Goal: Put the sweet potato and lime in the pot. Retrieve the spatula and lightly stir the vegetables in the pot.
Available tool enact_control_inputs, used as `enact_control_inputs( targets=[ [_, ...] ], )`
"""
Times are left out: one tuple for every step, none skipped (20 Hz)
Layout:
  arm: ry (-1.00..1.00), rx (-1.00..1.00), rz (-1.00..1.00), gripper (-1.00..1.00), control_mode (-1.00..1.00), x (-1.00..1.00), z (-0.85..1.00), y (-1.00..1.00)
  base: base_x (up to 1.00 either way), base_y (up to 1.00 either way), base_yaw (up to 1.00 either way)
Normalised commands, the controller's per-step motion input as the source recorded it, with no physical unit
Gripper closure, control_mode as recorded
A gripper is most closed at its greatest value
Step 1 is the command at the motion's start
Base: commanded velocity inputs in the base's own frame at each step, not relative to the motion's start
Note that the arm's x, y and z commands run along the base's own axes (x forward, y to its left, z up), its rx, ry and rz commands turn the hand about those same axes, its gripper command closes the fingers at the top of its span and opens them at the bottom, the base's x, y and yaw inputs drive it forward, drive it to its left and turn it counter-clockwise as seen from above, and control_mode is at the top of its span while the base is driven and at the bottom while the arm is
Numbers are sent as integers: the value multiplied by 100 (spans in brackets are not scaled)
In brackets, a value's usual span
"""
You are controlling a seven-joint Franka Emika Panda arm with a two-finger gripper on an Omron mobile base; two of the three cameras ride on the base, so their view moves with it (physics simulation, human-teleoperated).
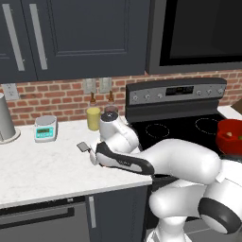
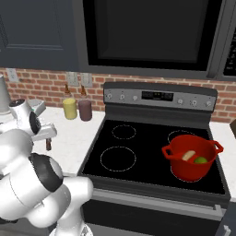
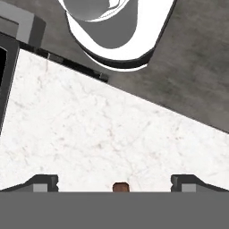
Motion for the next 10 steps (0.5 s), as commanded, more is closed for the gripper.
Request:
enact_control_inputs(
  targets=[
    [0, 2, 7, -100, -100, 10, -9, 12, 0, 0, 0],
    [0, 2, 6, -100, -100, 7, -15, 12, 0, 0, 0],
    [0, 3, 6, -100, -100, 3, -19, 12, 0, 0, 0],
    [-1, 3, 5, -100, -100, 7, -19, 15, 0, 0, 0],
    [-1, 3, 4, -100, -100, 12, -19, 16, 0, 0, 0],
    [-1, 3, 4, -100, -100, 17, -19, 15, 0, 0, 0],
    [0, 3, 3, -100, -100, 23, -17, 13, 0, 0, 0],
    [0, 3, 1, -100, -100, 29, -16, 12, 0, 0, 0],
    [0, 3, 0, -100, -100, 37, -16, 8, 0, 0, 0],
    [0, 3, 0, -100, -100, 41, -18, 7, 0, 0, 0]
  ],
)
